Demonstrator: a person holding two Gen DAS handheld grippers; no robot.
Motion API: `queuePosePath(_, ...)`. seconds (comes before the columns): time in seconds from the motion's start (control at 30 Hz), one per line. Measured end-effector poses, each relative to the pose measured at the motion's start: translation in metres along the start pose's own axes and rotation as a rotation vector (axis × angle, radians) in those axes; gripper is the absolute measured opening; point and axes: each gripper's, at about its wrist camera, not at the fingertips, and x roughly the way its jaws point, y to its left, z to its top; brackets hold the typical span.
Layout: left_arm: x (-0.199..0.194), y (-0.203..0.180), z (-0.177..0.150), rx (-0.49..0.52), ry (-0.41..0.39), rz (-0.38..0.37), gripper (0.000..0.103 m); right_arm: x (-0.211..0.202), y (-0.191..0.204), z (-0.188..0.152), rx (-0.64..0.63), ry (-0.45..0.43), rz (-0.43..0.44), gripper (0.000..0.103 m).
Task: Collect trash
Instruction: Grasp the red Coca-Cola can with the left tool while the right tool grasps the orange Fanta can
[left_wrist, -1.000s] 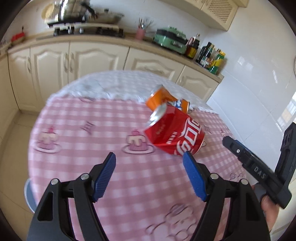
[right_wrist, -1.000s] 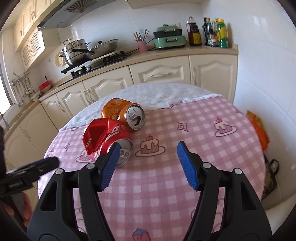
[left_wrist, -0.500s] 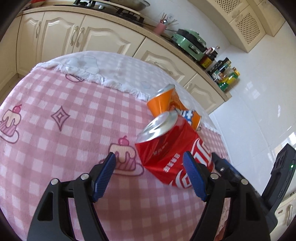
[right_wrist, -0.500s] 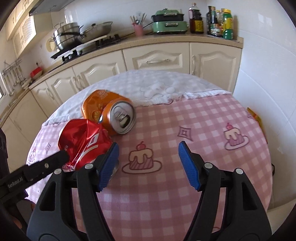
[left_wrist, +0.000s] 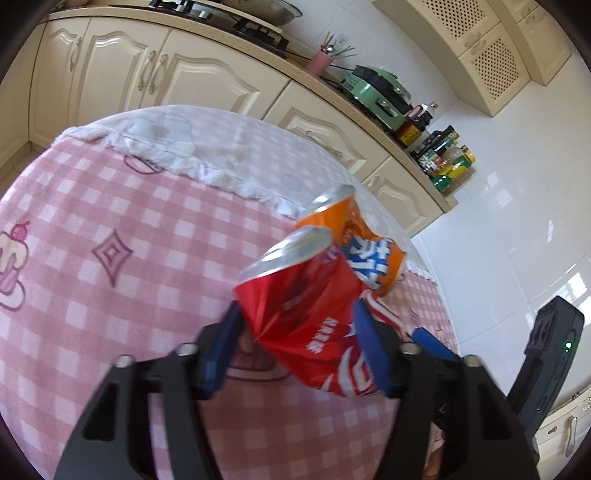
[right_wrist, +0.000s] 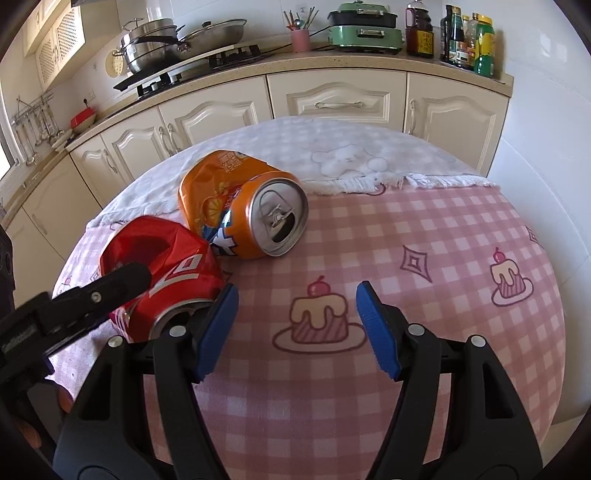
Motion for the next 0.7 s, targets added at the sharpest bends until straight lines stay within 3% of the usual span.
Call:
queuePosePath(0.1,-0.004,0.008,0.004,-0.014,-0.008,-0.005,0.035,0.001,0.004,0.001,-0.015,-0.002,-0.01,0.066)
queuePosePath(0.23,-0.022,0.012,0.011,0.012,-0.075,0.022,0.033,0.003,0.01,0.002,-0.025,0.015,0.026,0.066)
queuePosePath(0.33,-0.041,0.016,0.016,0.02,-0.143,0.044,0.032,-0.004,0.011,0.009,-0.018,-0.024,-0.004,0.066)
queuePosePath(0.5,-0.068,0.007,0.024,0.115,-0.299,0.227,0.032,0.0,0.004,0.036,0.099,-0.036,0.042,0.066)
queuePosePath(0.57,-0.073,0.008,0.026,0.123,-0.317,0.249,0.032,0.013,0.002,0.044,0.164,-0.009,0.072,0.066)
queuePosePath(0.7,-0.083,0.006,0.027,0.163,-0.354,0.302,0.032,0.031,0.005,0.052,0.235,-0.003,0.053,0.066)
